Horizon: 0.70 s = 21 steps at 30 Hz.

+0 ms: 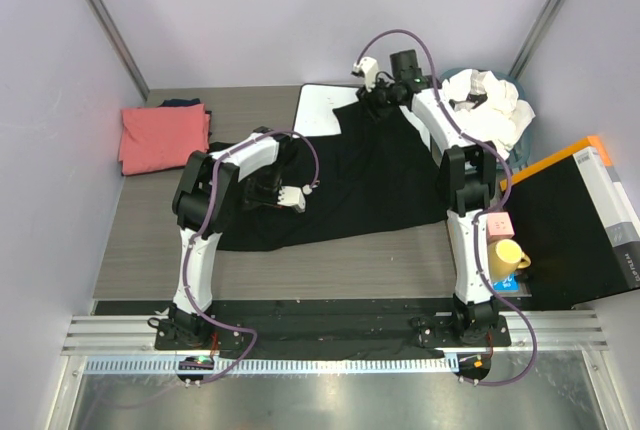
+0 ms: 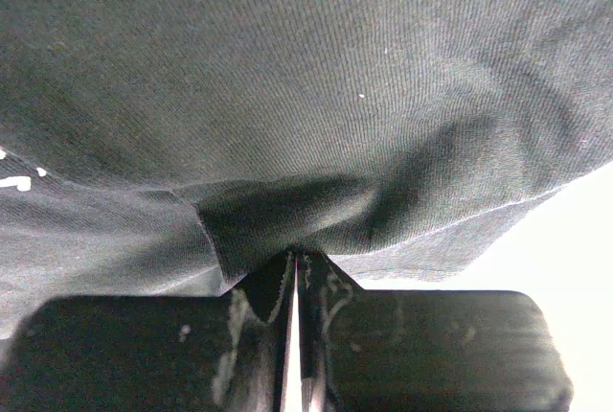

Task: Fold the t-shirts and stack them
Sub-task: Fold the flattened tshirt in 1/3 of the way

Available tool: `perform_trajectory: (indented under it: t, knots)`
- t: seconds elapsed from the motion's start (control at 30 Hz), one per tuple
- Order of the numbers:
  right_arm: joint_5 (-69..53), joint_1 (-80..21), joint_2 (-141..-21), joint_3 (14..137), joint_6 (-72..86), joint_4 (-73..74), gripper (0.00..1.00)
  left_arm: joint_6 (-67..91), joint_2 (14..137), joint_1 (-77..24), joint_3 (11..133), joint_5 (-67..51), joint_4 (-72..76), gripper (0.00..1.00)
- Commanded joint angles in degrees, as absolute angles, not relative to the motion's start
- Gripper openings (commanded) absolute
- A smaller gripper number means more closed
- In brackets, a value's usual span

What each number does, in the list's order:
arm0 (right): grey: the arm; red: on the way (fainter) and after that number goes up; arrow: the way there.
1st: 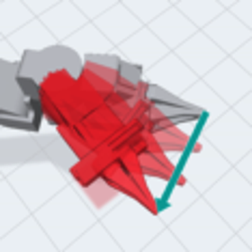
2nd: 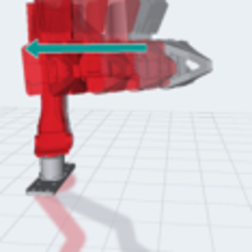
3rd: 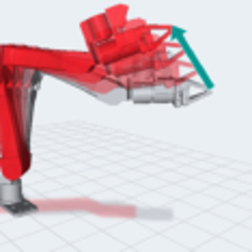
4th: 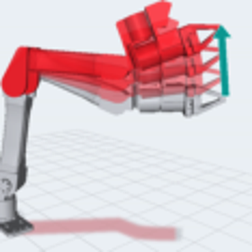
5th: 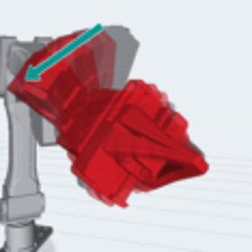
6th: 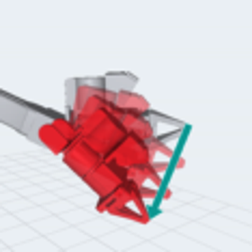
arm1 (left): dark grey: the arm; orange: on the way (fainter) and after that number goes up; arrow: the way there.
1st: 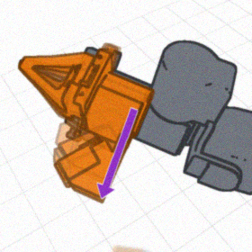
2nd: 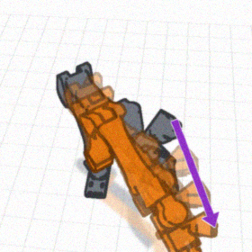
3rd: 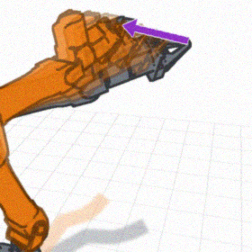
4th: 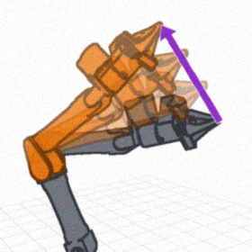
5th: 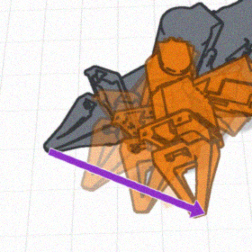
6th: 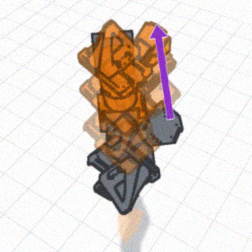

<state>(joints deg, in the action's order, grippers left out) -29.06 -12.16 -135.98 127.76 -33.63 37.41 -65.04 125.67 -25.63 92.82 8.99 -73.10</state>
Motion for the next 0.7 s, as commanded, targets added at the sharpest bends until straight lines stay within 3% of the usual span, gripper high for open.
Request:
perform_trajectory:
  t: [0.0, 0.67]
  knots:
    - [-35.8, -17.0, -133.2, 128.0, -33.1, 42.0, 0.41, -65.6, 125.6, -26.3, 93.7, 7.0, -73.5, 0.00]
    - [-31.4, -19.9, -140.4, 125.1, -35.0, 42.1, 0.39, -65.0, 123.4, -26.3, 91.8, 6.5, -72.9, 0.00]
